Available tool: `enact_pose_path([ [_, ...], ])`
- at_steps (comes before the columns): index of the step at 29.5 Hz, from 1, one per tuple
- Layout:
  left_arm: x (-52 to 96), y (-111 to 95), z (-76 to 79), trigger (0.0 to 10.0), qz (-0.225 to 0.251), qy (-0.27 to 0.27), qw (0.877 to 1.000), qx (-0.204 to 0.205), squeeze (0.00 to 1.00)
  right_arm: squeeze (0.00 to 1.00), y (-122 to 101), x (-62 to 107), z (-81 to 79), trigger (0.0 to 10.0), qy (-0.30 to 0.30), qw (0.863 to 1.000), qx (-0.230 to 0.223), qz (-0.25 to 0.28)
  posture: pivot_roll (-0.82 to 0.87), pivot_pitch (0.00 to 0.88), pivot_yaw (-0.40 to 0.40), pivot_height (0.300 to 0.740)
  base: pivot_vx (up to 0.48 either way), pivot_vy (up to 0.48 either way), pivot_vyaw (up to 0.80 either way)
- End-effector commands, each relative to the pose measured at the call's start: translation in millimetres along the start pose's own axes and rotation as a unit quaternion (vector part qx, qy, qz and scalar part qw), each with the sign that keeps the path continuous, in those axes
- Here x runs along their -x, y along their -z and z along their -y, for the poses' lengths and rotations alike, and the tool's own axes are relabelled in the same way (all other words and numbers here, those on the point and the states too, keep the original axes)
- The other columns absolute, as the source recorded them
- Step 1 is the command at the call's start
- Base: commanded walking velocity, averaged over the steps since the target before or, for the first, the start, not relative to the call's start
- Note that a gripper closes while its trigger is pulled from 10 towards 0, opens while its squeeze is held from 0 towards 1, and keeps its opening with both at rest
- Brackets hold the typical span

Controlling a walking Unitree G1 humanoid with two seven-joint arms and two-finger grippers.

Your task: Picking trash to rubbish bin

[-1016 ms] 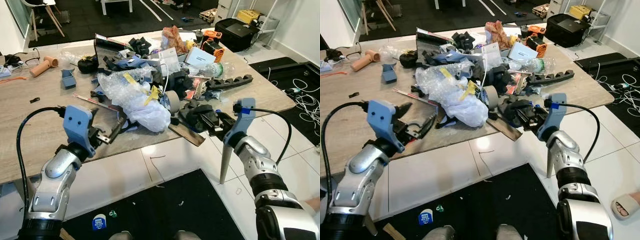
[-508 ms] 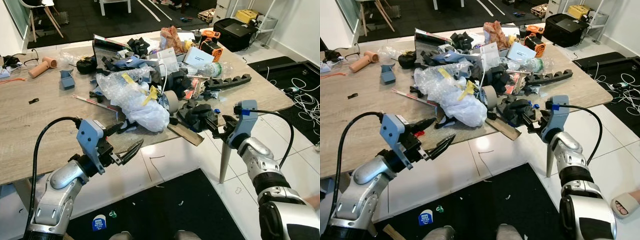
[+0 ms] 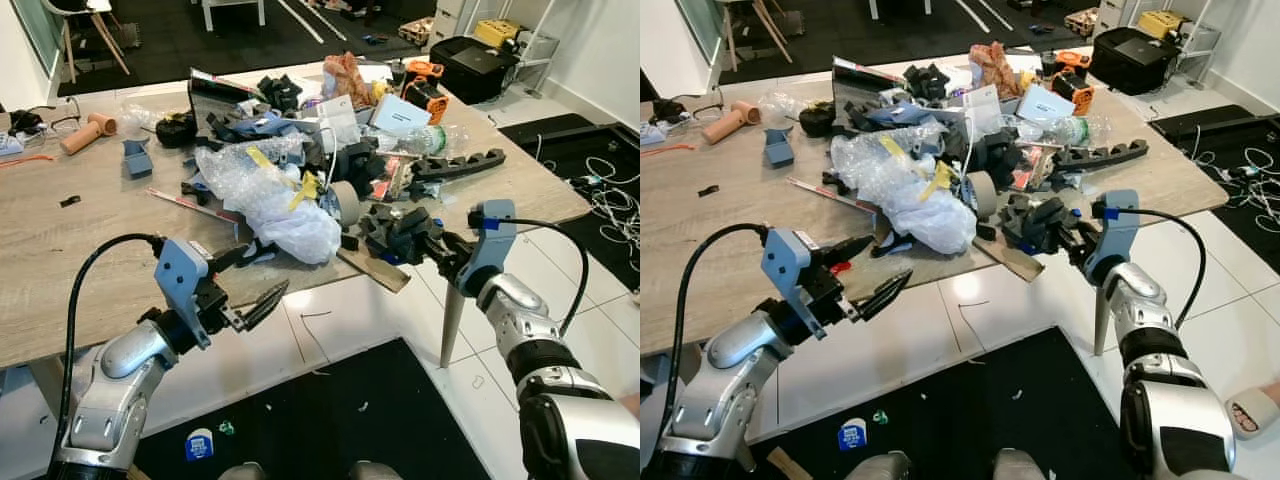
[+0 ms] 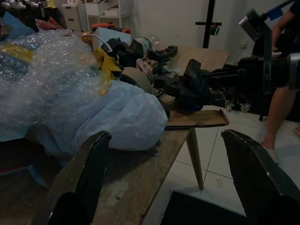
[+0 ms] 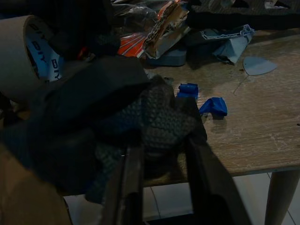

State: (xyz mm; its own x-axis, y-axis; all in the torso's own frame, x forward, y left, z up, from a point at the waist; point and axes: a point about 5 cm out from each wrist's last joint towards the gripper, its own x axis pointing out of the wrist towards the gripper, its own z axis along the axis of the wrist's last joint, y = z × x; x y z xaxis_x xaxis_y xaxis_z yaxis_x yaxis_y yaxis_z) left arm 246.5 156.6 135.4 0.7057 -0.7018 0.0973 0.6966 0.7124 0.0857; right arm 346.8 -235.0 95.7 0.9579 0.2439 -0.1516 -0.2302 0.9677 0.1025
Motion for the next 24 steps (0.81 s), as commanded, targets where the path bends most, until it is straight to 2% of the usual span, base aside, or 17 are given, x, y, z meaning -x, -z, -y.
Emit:
enact_pose_path([
  [1, 0.7, -2, 3.3, 10.0, -0.001, 0.012, 1.0, -0.004, 0.0, 0.0, 1, 0.8, 2.2, 0.0, 0.004, 1.0, 0.0, -0.005, -0.03, 0.0, 0.0, 0.74, 0.0, 0.0, 0.0],
  [5, 0.7, -3, 3.5, 10.0, 0.003, 0.012, 1.0, -0.001, 0.0, 0.0, 0, 0.2, 1.8, 0.0, 0.002, 1.0, -0.009, 0.001, -0.03, 0.0, 0.0, 0.74, 0.0, 0.0, 0.0],
  [12, 1.4, -7, -3.3, 10.0, 0.02, -0.013, 1.0, 0.006, 0.0, 0.0, -23, -3.2, 2.5, 0.0, -0.028, 0.994, -0.08, 0.067, -0.03, 0.0, -0.001, 0.74, 0.0, 0.0, 0.0],
  [16, 0.6, -10, -7.4, 10.0, 0.03, -0.027, 0.999, 0.007, 0.0, 0.0, -43, -6.2, -0.2, 0.0, -0.057, 0.985, -0.112, 0.117, -0.04, 0.0, -0.003, 0.74, 0.0, 0.0, 0.0],
  [18, 0.5, -10, -8.0, 10.0, 0.032, -0.028, 0.999, 0.007, 0.0, 0.0, -45, -6.6, -0.7, 0.0, -0.061, 0.984, -0.114, 0.122, -0.04, 0.0, -0.003, 0.74, 0.0, 0.0, 0.0],
  [19, 0.2, -13, -10.1, 10.0, 0.038, -0.035, 0.999, 0.008, 0.0, 0.0, -54, -8.1, -4.0, 0.0, -0.08, 0.978, -0.13, 0.141, -0.04, 0.0, -0.003, 0.74, 0.0, 0.0, 0.0],
  [24, 0.3, -17, -13.9, 10.0, 0.052, -0.047, 0.997, 0.012, 0.0, 0.0, -63, -9.1, -10.1, 0.0, -0.117, 0.967, -0.155, 0.166, -0.04, 0.0, -0.003, 0.74, 0.0, 0.0, 0.0],
])
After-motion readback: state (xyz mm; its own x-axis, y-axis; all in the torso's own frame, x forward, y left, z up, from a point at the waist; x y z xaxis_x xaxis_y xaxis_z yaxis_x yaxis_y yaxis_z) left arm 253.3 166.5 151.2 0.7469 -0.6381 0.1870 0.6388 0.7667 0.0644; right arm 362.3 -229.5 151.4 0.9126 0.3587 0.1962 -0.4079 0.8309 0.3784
